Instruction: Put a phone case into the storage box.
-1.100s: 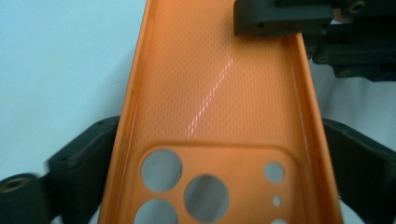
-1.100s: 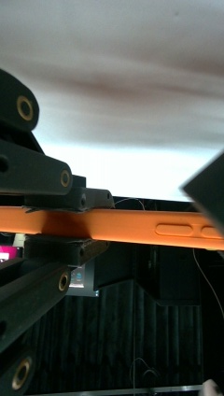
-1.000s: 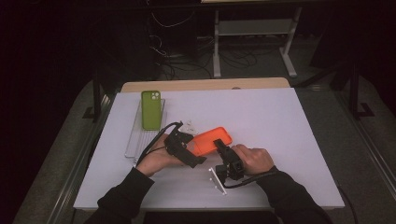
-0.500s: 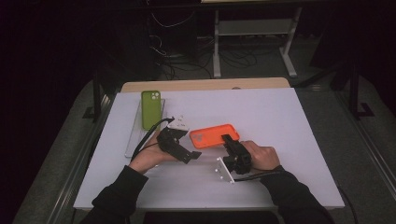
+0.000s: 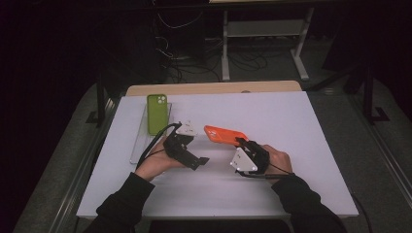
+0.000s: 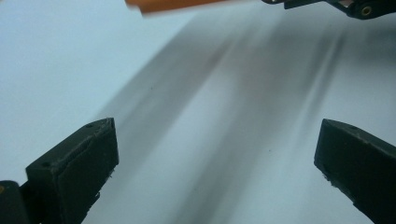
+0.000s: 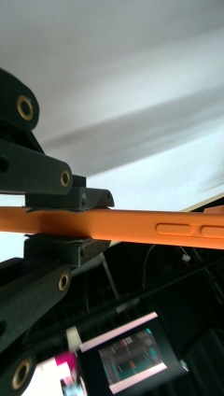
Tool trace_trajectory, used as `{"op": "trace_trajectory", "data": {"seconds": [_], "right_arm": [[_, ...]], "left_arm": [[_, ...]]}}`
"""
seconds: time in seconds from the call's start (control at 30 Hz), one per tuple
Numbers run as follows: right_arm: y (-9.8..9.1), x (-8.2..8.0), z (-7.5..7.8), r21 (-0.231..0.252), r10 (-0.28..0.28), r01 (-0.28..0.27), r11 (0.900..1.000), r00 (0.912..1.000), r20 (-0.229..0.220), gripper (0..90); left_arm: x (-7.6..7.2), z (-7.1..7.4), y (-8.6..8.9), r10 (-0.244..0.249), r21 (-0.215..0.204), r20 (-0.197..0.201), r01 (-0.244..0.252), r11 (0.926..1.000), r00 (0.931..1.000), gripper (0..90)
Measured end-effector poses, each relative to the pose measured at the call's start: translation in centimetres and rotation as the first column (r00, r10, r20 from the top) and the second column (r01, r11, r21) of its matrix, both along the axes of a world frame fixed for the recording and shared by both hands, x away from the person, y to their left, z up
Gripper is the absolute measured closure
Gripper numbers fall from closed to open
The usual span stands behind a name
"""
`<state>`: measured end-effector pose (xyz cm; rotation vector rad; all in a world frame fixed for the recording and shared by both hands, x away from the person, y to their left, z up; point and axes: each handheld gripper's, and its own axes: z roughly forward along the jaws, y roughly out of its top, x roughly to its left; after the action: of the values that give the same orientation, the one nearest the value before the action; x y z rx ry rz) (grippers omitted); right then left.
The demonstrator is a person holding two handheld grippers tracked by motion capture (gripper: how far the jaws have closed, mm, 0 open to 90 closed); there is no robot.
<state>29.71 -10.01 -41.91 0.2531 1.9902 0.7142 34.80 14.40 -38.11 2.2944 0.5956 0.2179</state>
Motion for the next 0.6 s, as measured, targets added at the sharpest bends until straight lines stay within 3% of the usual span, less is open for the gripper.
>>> {"op": "trace_trajectory", "data": {"seconds": [0.03,0.13,0.27,0.33,0.4,0.47,0.5,0.53,0.57,0.6], "right_arm": [[-0.2,0.1,0.2,0.026,-0.003,0.003,0.9997,0.9998,-0.019,77.9],[-0.6,0.5,0.5,0.089,-0.008,0.017,0.9959,0.9957,-0.092,77.8],[-1.3,1.2,0.8,0.180,-0.003,0.037,0.9830,0.9824,-0.187,77.9],[-1.5,1.3,0.8,0.255,-0.001,0.068,0.9645,0.9667,-0.256,77.9],[-1.8,1.6,0.9,0.295,0.017,0.074,0.9526,0.9553,-0.295,77.9],[-2.0,1.8,1.1,0.350,0.033,0.095,0.9320,0.9388,-0.343,77.9],[-2.0,1.9,1.2,0.387,0.041,0.123,0.9140,0.9197,-0.391,77.9],[-2.2,2.1,1.2,0.402,0.056,0.126,0.9067,0.9097,-0.411,77.9],[-2.3,2.2,1.2,0.427,0.068,0.140,0.8934,0.8976,-0.436,77.9],[-2.5,2.5,1.2,0.440,0.080,0.140,0.8870,0.8923,-0.444,77.9]], "left_arm": [[0.1,0.1,0.1,-0.012,0.014,0.005,0.012,0.9998,0.9999,0.0],[0.0,0.1,0.1,0.005,-0.002,0.002,-0.005,1.0000,1.0000,0.0],[0.0,0.2,0.0,0.031,-0.033,0.004,-0.031,0.9990,0.9995,0.0],[0.0,0.4,0.1,0.032,-0.034,0.009,-0.032,0.9989,0.9994,0.0],[0.0,0.4,0.0,0.036,-0.045,0.017,-0.036,0.9984,0.9992,0.0],[0.0,0.5,0.0,0.048,-0.061,0.018,-0.047,0.9970,0.9987,0.0],[0.0,0.6,-0.1,0.056,-0.073,0.016,-0.055,0.9959,0.9983,0.0],[0.1,0.6,0.0,0.051,-0.068,0.027,-0.049,0.9965,0.9983,0.0],[0.1,0.7,0.0,0.055,-0.072,0.027,-0.053,0.9960,0.9981,0.0],[0.1,0.7,-0.1,0.065,-0.088,0.025,-0.062,0.9941,0.9976,0.0]]}}
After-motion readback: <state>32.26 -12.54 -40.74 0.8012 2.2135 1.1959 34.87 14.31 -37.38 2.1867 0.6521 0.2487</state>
